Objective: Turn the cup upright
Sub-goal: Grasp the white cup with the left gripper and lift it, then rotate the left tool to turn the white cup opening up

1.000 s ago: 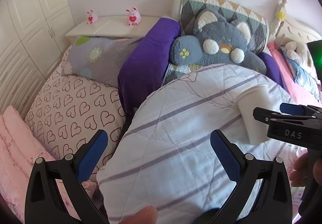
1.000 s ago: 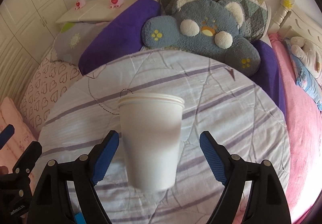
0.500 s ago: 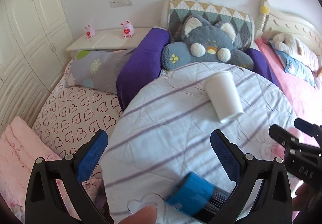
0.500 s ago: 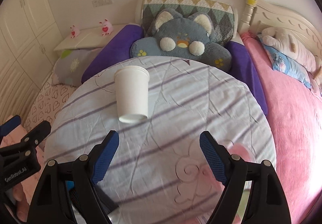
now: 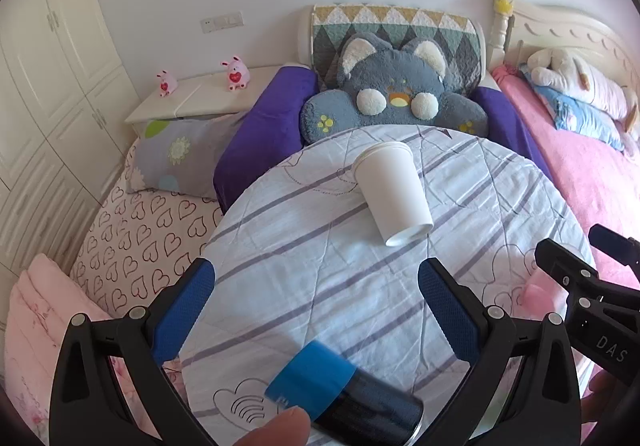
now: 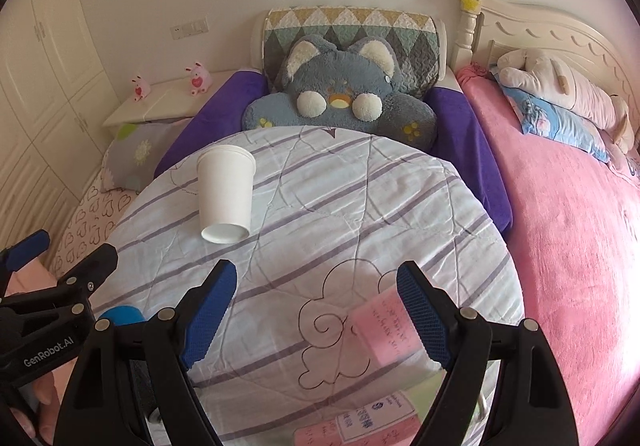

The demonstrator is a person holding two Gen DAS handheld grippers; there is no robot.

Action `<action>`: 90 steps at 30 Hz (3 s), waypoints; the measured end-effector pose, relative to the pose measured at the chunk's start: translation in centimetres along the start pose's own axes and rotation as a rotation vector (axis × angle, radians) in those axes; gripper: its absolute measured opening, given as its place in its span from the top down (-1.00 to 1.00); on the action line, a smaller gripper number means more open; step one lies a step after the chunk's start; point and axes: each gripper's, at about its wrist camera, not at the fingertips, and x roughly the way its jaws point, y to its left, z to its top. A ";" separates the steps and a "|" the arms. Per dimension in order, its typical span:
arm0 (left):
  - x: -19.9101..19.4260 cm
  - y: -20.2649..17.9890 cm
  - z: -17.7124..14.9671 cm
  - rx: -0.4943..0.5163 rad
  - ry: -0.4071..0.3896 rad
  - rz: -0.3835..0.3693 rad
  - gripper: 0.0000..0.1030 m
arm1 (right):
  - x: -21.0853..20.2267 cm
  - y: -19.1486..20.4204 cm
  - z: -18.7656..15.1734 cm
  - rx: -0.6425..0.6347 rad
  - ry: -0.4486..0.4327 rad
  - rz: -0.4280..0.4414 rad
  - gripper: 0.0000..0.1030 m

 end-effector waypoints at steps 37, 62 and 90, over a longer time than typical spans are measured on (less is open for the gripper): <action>17.3 -5.9 7.3 -0.082 0.298 -0.024 -0.64 | 10.5 -5.1 7.0 -0.009 0.120 0.038 -0.62; 9.4 -5.1 8.7 -0.051 -0.039 -0.115 -0.44 | 8.3 -4.6 6.4 0.012 0.091 0.041 -0.62; 13.5 -6.6 7.1 -0.023 0.077 -0.085 -0.38 | 7.9 -5.4 5.2 0.036 0.097 0.039 -0.62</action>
